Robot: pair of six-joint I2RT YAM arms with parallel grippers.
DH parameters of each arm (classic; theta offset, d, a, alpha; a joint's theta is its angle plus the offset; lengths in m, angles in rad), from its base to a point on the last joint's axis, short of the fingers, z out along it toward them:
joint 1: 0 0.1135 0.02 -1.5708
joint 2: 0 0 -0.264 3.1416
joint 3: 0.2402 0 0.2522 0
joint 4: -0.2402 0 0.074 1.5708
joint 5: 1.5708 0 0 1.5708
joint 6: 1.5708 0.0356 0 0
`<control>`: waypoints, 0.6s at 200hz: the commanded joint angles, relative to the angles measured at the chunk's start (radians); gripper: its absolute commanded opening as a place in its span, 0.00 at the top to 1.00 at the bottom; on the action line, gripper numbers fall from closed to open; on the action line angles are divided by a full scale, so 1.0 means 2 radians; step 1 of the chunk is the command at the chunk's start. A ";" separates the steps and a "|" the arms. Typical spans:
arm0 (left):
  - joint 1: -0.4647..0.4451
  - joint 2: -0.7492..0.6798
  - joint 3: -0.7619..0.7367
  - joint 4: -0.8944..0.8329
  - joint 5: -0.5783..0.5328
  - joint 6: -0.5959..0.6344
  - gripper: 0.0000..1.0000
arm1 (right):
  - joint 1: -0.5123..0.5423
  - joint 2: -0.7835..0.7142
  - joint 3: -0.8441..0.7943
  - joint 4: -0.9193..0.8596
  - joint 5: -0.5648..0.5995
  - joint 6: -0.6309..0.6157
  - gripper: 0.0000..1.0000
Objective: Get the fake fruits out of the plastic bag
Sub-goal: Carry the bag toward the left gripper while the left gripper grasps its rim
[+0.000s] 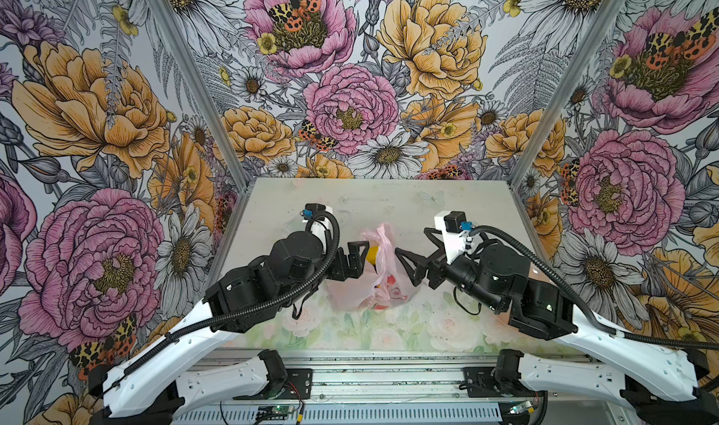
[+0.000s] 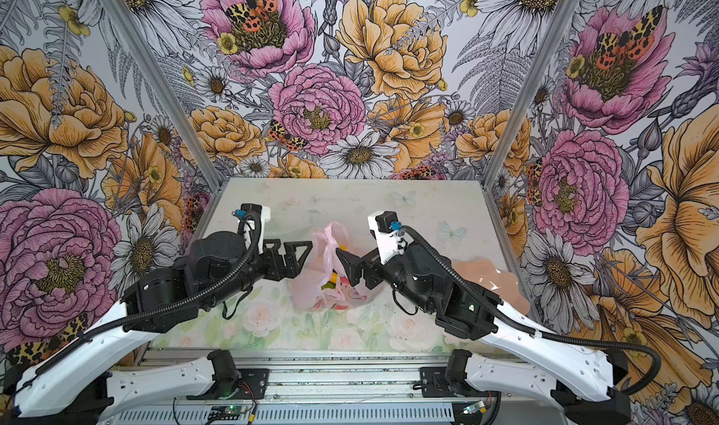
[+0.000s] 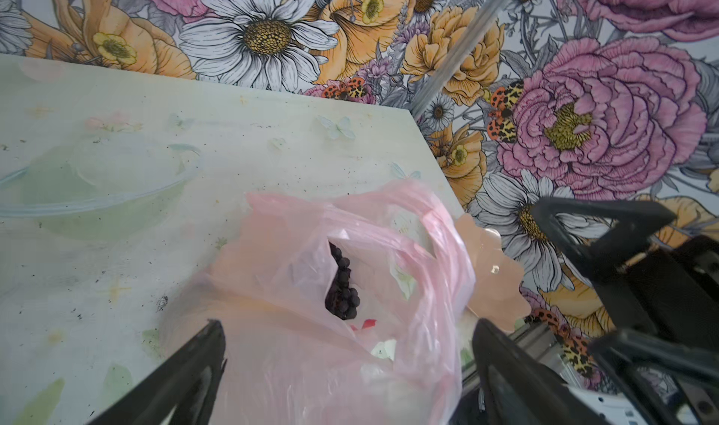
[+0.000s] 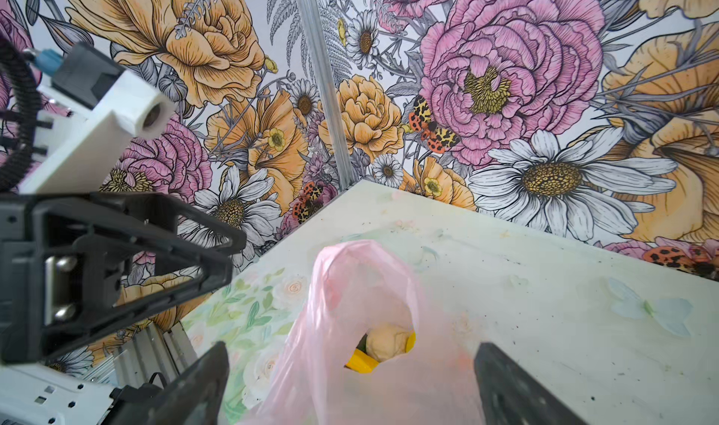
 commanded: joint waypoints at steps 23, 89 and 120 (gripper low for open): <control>-0.083 0.070 0.016 -0.050 -0.053 0.023 0.03 | -0.006 -0.008 -0.018 0.004 0.048 0.022 0.01; -0.024 0.072 -0.020 -0.066 -0.056 -0.040 0.43 | -0.002 0.058 -0.005 0.003 0.026 0.049 0.04; -0.001 0.023 -0.064 -0.027 -0.030 -0.031 0.58 | 0.000 0.089 0.010 0.005 -0.001 0.065 0.05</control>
